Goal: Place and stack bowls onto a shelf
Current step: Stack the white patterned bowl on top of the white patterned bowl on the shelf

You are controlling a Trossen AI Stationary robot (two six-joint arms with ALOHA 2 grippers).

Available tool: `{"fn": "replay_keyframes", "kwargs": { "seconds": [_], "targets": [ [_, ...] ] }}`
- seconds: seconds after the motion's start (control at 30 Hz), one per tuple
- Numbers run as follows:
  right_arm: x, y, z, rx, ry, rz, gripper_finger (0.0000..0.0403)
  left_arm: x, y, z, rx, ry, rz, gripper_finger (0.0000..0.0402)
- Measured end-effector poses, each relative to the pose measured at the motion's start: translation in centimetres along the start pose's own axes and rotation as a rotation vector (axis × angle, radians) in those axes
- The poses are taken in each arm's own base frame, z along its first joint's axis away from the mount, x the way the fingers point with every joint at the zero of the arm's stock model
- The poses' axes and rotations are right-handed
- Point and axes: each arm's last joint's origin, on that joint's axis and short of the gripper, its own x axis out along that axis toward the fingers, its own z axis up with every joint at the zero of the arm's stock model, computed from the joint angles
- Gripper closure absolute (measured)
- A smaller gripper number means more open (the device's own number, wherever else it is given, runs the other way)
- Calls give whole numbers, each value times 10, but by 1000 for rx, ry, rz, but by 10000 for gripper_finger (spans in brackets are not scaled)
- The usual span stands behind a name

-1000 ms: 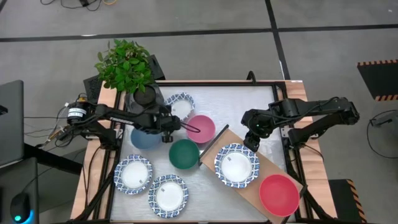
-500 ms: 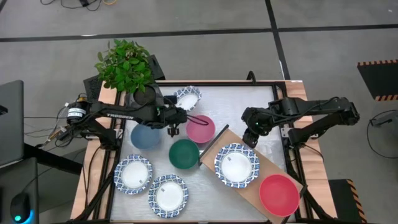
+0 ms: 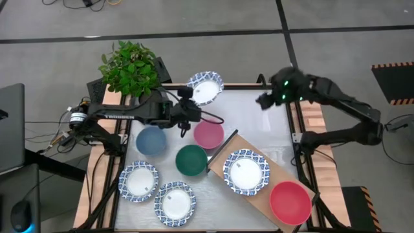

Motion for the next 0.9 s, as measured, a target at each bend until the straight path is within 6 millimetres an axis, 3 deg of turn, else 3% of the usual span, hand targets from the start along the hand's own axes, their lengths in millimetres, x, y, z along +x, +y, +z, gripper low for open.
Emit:
{"fn": "replay_keyframes", "kwargs": {
  "seconds": [0.2,0.3,0.63,0.9],
  "targets": [
    [-10,2,33,9,-232,234,196,-21,21,17,69,-92,51,401],
    [-6,4,45,29,-283,286,195,-27,24,24,91,-137,83,401],
    [27,9,63,120,-220,415,137,-35,22,31,162,-173,101,401],
    [48,8,66,132,-177,387,132,-35,22,31,160,-176,102,401]
  ]
}}
